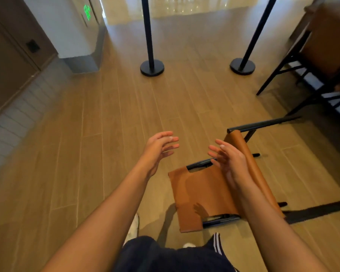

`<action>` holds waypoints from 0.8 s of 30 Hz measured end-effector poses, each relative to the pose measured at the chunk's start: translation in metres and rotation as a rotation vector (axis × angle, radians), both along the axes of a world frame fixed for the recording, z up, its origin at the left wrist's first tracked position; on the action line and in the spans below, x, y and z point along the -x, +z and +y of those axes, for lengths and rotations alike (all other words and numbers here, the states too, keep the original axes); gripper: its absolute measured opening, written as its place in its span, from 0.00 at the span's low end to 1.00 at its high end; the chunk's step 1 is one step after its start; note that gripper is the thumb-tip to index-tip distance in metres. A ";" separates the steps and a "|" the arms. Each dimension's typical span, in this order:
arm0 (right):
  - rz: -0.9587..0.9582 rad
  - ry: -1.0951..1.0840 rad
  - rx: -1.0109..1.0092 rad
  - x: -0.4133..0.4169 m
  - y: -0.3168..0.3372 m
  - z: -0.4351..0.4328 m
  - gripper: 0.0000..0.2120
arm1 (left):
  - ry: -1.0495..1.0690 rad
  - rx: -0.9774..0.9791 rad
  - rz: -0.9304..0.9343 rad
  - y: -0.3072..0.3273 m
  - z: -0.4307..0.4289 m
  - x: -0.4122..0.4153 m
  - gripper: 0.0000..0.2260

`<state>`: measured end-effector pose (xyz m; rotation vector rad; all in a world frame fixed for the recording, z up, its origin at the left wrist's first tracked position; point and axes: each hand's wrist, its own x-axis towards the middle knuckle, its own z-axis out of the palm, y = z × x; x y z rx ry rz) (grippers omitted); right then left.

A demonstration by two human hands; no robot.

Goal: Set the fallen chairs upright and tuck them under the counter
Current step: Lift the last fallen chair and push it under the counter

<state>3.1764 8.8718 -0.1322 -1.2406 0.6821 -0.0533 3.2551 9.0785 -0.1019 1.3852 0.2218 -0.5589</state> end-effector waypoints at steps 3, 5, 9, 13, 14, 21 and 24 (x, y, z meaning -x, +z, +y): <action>0.015 -0.180 -0.018 -0.009 -0.010 0.025 0.11 | -0.181 -0.034 0.023 -0.006 0.013 -0.040 0.10; 0.024 -0.298 -0.050 -0.010 -0.016 0.044 0.11 | -0.275 -0.053 0.032 -0.008 0.022 -0.064 0.10; 0.031 -0.524 -0.123 -0.005 -0.019 0.076 0.11 | -0.430 -0.054 0.033 -0.009 0.027 -0.101 0.07; 0.031 -0.677 -0.126 0.006 -0.020 0.087 0.11 | -0.547 -0.052 0.041 -0.017 0.018 -0.115 0.08; 0.034 -0.712 -0.117 0.009 -0.021 0.087 0.11 | -0.574 -0.054 0.051 -0.019 0.014 -0.116 0.09; 0.109 -0.792 -0.067 0.005 -0.040 0.082 0.11 | -0.650 -0.053 0.064 -0.043 -0.015 -0.130 0.10; 0.146 -0.808 -0.044 -0.002 -0.047 0.085 0.11 | -0.713 -0.082 0.058 -0.050 -0.022 -0.137 0.10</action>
